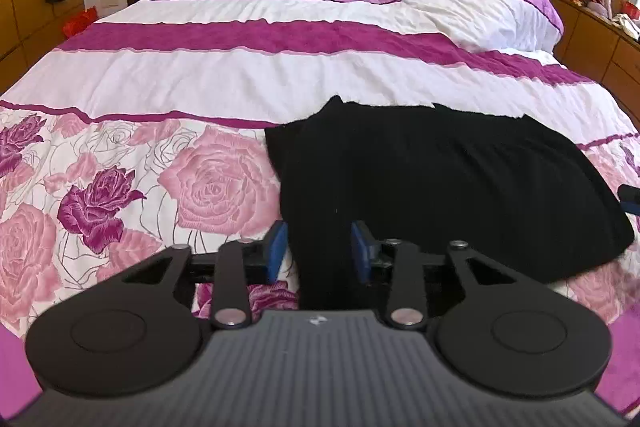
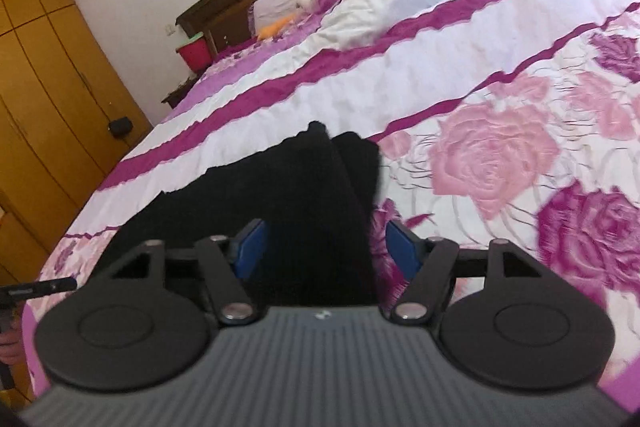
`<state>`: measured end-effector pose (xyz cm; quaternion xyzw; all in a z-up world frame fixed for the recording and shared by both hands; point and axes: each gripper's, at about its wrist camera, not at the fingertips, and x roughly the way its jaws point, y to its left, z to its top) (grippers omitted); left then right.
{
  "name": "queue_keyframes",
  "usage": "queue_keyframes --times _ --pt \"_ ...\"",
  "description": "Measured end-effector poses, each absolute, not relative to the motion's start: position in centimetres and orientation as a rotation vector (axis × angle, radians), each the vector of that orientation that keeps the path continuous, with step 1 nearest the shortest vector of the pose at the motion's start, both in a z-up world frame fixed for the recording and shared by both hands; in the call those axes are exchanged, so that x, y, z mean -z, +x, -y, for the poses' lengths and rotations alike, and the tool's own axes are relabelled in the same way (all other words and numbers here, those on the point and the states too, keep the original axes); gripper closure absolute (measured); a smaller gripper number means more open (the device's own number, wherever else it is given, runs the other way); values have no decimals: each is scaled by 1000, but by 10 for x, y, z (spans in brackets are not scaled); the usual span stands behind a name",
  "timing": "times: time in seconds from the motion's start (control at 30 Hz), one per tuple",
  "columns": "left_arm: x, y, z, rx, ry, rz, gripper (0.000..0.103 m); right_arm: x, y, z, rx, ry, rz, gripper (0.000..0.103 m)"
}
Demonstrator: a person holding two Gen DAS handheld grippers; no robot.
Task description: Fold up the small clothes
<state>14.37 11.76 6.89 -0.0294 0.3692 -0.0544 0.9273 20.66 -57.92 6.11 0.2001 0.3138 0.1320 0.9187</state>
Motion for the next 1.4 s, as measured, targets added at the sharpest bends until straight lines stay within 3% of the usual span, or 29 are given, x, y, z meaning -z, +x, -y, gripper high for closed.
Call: queue_keyframes --times 0.37,0.4,0.47,0.5,0.53,0.6,0.93,1.4 --pt "-28 172 -114 38 -68 -839 56 -9 239 571 -308 604 -671 36" --pt "-26 174 -115 37 -76 -840 54 -5 240 573 -311 638 -655 38" --pt "-24 176 -116 36 -81 -836 52 -3 241 574 -325 683 -643 54" --pt "-23 177 -116 35 -80 -834 51 -1 242 576 -341 718 -649 70" --pt "-22 178 -116 34 -76 -833 50 1 242 578 -354 755 -648 78" --pt "-22 179 -114 37 -61 -830 49 1 241 583 -370 795 -625 82" --pt "-29 179 -122 43 -72 -844 47 -9 232 587 -335 955 -580 85" --pt "-50 156 -146 34 -75 -815 47 -89 244 526 -331 722 -568 86"
